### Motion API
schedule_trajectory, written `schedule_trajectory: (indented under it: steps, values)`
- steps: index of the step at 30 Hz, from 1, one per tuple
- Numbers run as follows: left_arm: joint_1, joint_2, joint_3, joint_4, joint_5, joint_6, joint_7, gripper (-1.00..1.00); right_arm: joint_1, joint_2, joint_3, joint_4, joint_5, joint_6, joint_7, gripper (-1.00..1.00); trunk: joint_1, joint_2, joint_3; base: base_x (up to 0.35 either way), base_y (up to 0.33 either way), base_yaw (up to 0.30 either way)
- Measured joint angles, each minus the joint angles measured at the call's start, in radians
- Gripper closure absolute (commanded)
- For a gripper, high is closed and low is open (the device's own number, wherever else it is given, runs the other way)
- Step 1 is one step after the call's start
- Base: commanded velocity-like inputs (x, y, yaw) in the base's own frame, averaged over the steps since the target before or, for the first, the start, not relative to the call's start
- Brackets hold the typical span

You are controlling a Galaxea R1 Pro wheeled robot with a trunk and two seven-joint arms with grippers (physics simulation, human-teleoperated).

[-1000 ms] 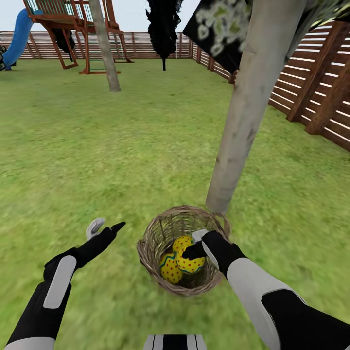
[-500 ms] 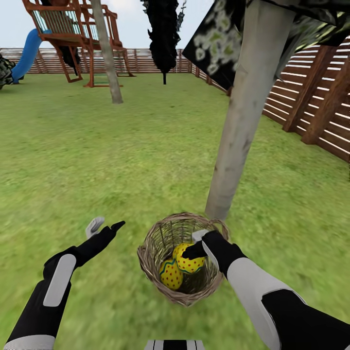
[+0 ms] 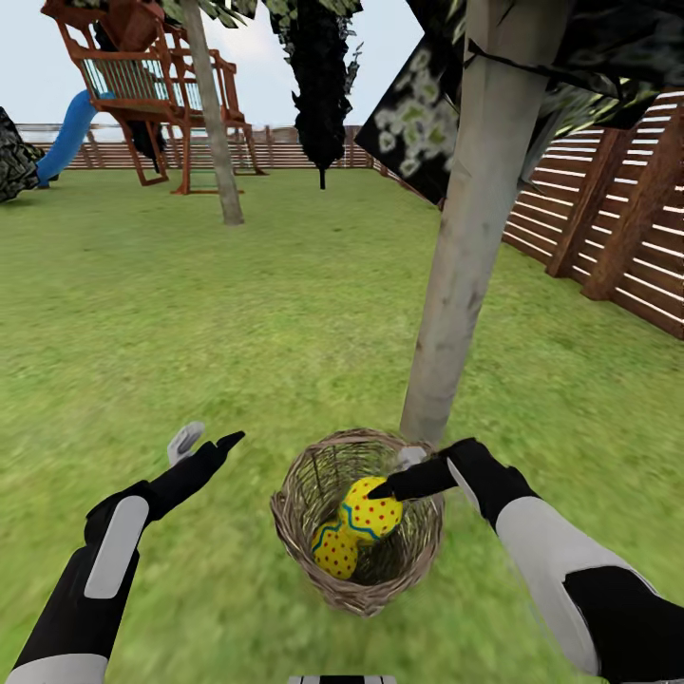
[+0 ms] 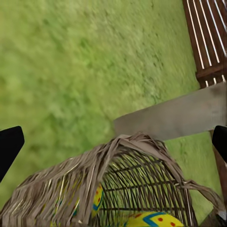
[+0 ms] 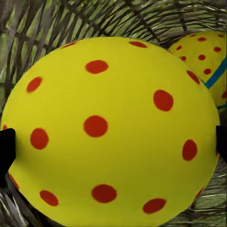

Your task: Take the three Easter eggs out of the wicker basket on the lawn in the garden, then place them on the lawn next to a single tree (choose any tree) so that all three eggs are next to the same tree and none are left in the basket.

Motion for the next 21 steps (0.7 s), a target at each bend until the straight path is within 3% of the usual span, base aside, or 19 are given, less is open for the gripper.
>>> schedule_trajectory:
  steps: [2, 5, 6, 11, 13, 15, 18, 19, 21]
  values:
    - [0.0, 0.0, 0.0, 0.0, 0.0, 0.0, 0.0, -1.0, 0.0, -0.055, -0.001, -0.03, -0.001, 0.0, 0.094, 1.0, -0.001, 0.0, 0.008, 0.0, 0.0, 0.0]
    - [0.0, 0.0, 0.0, 0.0, 0.0, 0.0, 0.0, -1.0, 0.0, -0.088, -0.001, -0.043, -0.001, 0.0, 0.19, 1.0, -0.002, 0.001, 0.019, 0.0, 0.0, 0.0]
    - [0.0, 0.0, 0.0, 0.0, 0.0, 0.0, 0.0, -1.0, 0.0, -0.098, -0.001, -0.045, 0.001, -0.002, 0.255, 1.0, -0.003, 0.001, 0.023, 0.0, 0.0, 0.0]
    - [0.0, 0.0, 0.0, 0.0, 0.0, 0.0, 0.0, -1.0, 0.0, -0.109, -0.008, -0.091, 0.002, -0.008, 0.404, 1.0, -0.005, 0.003, 0.043, 0.0, 0.0, 0.0]
    - [0.0, 0.0, 0.0, -0.001, 0.0, 0.0, 0.0, -1.0, 0.001, -0.113, -0.032, -0.098, 0.002, -0.009, 0.433, 1.0, -0.006, 0.003, 0.05, 0.0, 0.0, 0.0]
    - [0.0, 0.0, 0.0, -0.001, 0.0, 0.0, 0.0, -1.0, 0.002, -0.128, -0.092, -0.1, 0.001, -0.011, 0.505, 1.0, -0.007, 0.004, 0.058, 0.0, 0.0, 0.0]
    - [0.0, -0.001, 0.0, -0.007, 0.0, 0.002, 0.0, -1.0, 0.003, -0.146, -0.117, -0.1, 0.0, -0.018, 0.567, 1.0, -0.018, 0.025, 0.067, 0.0, 0.0, 0.0]
    - [0.0, -0.001, 0.0, -0.009, 0.0, 0.003, 0.0, -1.0, 0.003, -0.147, -0.122, -0.1, -0.004, -0.019, 0.574, 1.0, -0.022, 0.032, 0.071, -0.105, 0.0, 0.0]
    - [0.0, -0.003, -0.002, -0.013, 0.001, 0.005, -0.001, -1.0, 0.008, -0.149, -0.133, -0.099, -0.054, -0.019, 0.581, 1.0, -0.029, 0.046, 0.077, -0.273, 0.0, 0.0]
